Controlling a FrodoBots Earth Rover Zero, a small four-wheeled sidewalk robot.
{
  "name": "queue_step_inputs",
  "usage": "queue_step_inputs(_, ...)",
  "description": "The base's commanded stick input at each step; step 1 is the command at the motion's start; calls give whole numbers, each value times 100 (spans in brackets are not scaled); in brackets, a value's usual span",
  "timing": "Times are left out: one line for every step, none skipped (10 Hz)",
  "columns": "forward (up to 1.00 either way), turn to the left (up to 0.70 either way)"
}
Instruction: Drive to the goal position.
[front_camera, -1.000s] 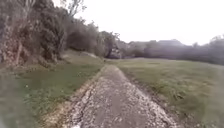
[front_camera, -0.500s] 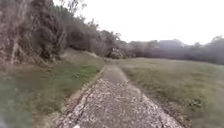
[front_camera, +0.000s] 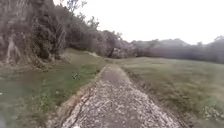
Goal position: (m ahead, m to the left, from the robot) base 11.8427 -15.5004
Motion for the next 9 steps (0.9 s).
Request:
queue_step_inputs(70,0)
queue_step_inputs(70,0)
queue_step_inputs(70,0)
queue_step_inputs(70,0)
queue_step_inputs(70,0)
queue_step_inputs(70,-6)
queue_step_inputs(70,-12)
queue_step_inputs(70,-14)
queue_step_inputs(70,-14)
